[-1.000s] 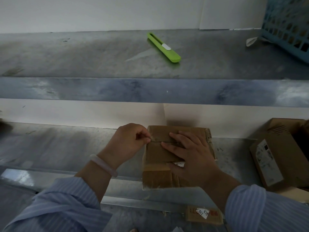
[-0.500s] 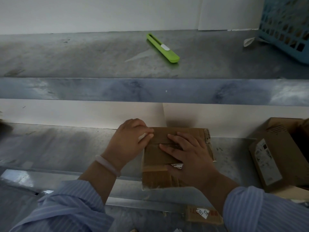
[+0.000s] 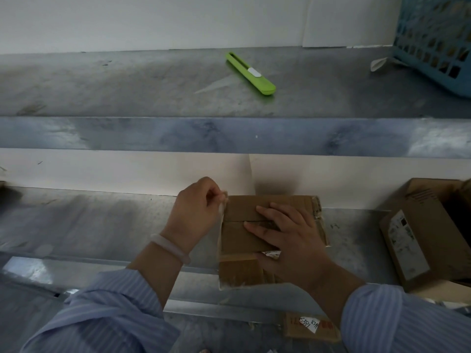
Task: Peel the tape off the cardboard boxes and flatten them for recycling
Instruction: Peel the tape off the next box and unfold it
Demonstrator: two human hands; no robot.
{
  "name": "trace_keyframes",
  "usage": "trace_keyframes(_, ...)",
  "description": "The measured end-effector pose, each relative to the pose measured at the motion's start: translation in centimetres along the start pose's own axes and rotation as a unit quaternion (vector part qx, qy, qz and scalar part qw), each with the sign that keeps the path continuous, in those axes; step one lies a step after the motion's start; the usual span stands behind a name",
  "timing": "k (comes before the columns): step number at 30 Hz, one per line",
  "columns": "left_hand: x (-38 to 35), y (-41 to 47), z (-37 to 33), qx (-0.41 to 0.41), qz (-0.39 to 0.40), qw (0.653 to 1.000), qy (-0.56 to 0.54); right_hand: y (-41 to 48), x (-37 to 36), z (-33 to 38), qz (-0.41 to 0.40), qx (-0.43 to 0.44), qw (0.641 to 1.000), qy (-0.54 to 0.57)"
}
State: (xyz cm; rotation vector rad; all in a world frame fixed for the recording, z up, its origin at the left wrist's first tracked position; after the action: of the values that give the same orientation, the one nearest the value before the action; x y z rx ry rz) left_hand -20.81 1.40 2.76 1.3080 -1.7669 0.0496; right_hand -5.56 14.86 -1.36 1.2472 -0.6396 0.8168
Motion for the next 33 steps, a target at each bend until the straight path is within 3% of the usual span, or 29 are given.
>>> trace_keyframes(4, -0.5, -0.1, 2.1, 0.164, -0.047, 0.978, -0.122, -0.4, 0.0, 0.5, -0.016, 0.010, 1.000, 0.004)
trace_keyframes(6, -0.5, 0.0, 1.9, 0.126, -0.059, 0.987, -0.078, -0.3, 0.0, 0.8, -0.014, 0.013, 1.000, 0.003)
trace_keyframes(8, -0.3, 0.1, 1.0, 0.016, -0.050, 0.999, 0.005, -0.2, 0.1, 0.9, -0.013, 0.014, 1.000, -0.001)
trace_keyframes(10, -0.1, 0.2, 0.7, -0.039, -0.021, 0.999, 0.029, -0.3, 0.2, 0.9, -0.012, 0.015, 1.000, 0.000)
trace_keyframes(17, 0.3, 0.3, 3.1, 0.115, 0.085, 0.984, -0.106, -0.2, 0.4, 0.9, -0.001, 0.006, 1.000, 0.004)
trace_keyframes(21, -1.0, -0.4, 3.3, 0.207, 0.115, 0.947, -0.218, -0.2, 0.4, 0.9, -0.003, 0.007, 1.000, 0.007)
trace_keyframes(30, -1.7, -0.6, 4.4, 0.258, 0.034, 0.946, -0.192, -0.4, 0.1, 0.9, 0.001, 0.016, 1.000, 0.001)
trace_keyframes(33, -1.4, -0.4, 3.6, 0.161, 0.026, 0.984, -0.068, -0.3, 0.3, 0.9, -0.004, 0.017, 1.000, 0.002)
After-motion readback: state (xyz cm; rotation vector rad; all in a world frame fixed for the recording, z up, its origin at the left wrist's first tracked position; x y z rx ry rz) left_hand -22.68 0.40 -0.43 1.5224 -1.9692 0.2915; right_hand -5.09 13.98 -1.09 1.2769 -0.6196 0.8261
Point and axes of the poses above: each hand's wrist, its own y-axis towards the middle knuckle, its own x-axis out of the back of the hand, z = x × y, the point moved 6 cm from there along y, towards the middle knuckle, and after that the axes turned 9 degrees about -z, right-handed, at the moved point
